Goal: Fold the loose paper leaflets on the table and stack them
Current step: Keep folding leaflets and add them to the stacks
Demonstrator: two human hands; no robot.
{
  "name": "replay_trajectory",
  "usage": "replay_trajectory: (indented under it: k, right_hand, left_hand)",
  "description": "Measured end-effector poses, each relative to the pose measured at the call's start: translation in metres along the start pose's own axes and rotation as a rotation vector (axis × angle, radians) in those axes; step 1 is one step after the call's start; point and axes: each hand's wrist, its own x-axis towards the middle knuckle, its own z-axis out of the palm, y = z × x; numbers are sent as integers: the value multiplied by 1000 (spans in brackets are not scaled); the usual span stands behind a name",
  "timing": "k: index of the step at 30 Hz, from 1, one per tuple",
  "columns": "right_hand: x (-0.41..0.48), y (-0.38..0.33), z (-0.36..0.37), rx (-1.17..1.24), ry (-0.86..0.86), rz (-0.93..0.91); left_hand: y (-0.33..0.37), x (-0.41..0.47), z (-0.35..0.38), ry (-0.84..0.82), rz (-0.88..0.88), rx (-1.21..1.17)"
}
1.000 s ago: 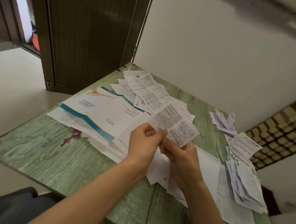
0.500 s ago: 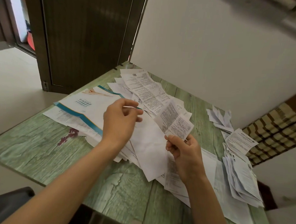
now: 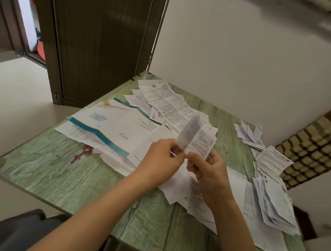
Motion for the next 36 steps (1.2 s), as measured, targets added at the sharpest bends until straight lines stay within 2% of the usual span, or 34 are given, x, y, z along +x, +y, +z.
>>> replay_trajectory:
  k: [3,9,15,17,20,23,26,31,33,36]
  right_hand:
    - [-1,0,1,-12,-21,-6]
    - [-3,-2,1,-36,-58,-5]
    - [0,-2,-4,-34,-49,-7]
    - [1,-2,-6,-15,-39,-12]
    - [0,-1,-5,-57,-64,-17]
    - [-3,1,-1,-115,-113,-24]
    - [-2,-2,-3,-102,-92,-17]
    - [4,-6,-17,-22,74,-27]
    - [5,-5,-20,11,87,-23]
    - [2,-9,-16,11,-6,31]
  left_hand:
    - [-1,3,-5,62,2,48]
    - [1,5,-19,68,-34,66]
    - [-2,12,-46,232,-56,76]
    - [-3,13,-48,262,-70,0]
    - [1,10,-42,107,-129,-236]
    - [-2,7,-28,-12,-122,-193]
    - [-5,10,-24,85,-107,-110]
    - [-3,12,-26,217,-110,-209]
    - [-5,11,-25,198,-109,-216]
    - [-5,8,-20,69,-120,-172]
